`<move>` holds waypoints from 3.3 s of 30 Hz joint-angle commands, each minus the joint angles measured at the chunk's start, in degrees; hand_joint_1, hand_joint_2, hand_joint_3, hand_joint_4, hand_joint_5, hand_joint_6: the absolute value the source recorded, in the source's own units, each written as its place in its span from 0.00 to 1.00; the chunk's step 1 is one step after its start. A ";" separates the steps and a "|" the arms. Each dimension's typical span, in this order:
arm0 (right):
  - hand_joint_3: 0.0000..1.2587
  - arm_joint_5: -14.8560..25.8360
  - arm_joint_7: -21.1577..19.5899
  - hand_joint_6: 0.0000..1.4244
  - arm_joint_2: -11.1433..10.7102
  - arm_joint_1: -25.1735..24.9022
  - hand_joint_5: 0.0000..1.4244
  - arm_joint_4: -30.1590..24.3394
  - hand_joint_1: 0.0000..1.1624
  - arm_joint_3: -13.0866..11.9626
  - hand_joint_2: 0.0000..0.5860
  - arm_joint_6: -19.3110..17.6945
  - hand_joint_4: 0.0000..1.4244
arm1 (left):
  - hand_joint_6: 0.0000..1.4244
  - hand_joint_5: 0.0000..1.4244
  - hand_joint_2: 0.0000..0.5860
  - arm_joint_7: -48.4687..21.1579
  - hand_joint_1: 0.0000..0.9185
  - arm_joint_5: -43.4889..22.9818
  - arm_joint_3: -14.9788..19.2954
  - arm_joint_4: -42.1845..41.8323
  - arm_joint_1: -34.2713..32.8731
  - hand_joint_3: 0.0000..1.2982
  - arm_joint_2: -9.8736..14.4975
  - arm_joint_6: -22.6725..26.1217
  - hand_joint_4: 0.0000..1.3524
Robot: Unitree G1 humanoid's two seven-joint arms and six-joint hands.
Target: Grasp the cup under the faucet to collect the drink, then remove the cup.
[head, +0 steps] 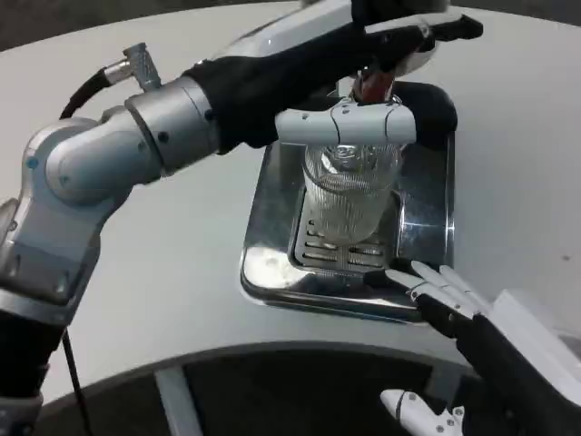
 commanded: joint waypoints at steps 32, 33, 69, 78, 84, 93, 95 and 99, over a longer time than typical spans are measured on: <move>0.00 4.87 -21.93 0.10 9.31 -13.49 0.07 14.86 0.59 5.52 0.46 7.81 0.04 | 0.06 0.03 0.15 -2.42 0.00 3.42 -2.04 2.30 0.86 0.08 1.37 -1.04 0.00; 0.00 5.09 -22.71 0.10 9.77 -14.66 0.07 16.24 0.59 5.60 0.46 7.73 0.03 | 0.06 0.03 0.15 -2.45 0.00 3.42 -2.05 2.40 0.78 0.08 1.39 -1.07 0.00; 0.04 14.10 -31.87 0.11 9.56 -30.25 0.09 39.56 0.61 5.28 0.41 -3.12 0.05 | 0.06 0.02 0.15 -3.17 0.00 3.38 -1.77 5.67 -0.73 0.08 2.22 -3.50 0.00; 0.04 14.46 -33.20 0.10 9.70 -32.57 0.09 42.82 0.61 5.51 0.41 -3.58 0.05 | 0.06 0.02 0.15 -3.27 0.00 3.73 -2.07 7.43 -1.55 0.09 2.18 -5.05 0.00; 0.04 14.74 -33.70 0.10 9.66 -33.74 0.09 44.29 0.60 5.60 0.41 -3.72 0.06 | 0.06 0.02 0.15 -3.18 0.00 3.98 -2.34 8.78 -2.18 0.09 1.97 -6.05 0.00; 0.04 15.16 -34.26 0.10 9.80 -35.17 0.09 46.50 0.60 5.67 0.42 -4.06 0.06 | 0.06 0.02 0.15 -2.97 0.00 4.22 -2.60 10.06 -2.37 0.09 1.91 -7.27 0.00; 0.04 15.26 -34.37 0.11 9.89 -35.53 0.10 46.97 0.60 5.67 0.42 -4.12 0.06 | 0.06 0.02 0.15 -2.90 0.00 4.33 -2.64 10.29 -2.45 0.09 1.95 -7.62 0.00; 0.04 15.41 -34.57 0.11 10.04 -36.00 0.10 47.60 0.60 5.76 0.42 -4.29 0.06 | 0.06 0.02 0.15 -2.78 0.00 4.69 -2.78 10.79 -2.74 0.09 1.97 -8.32 0.00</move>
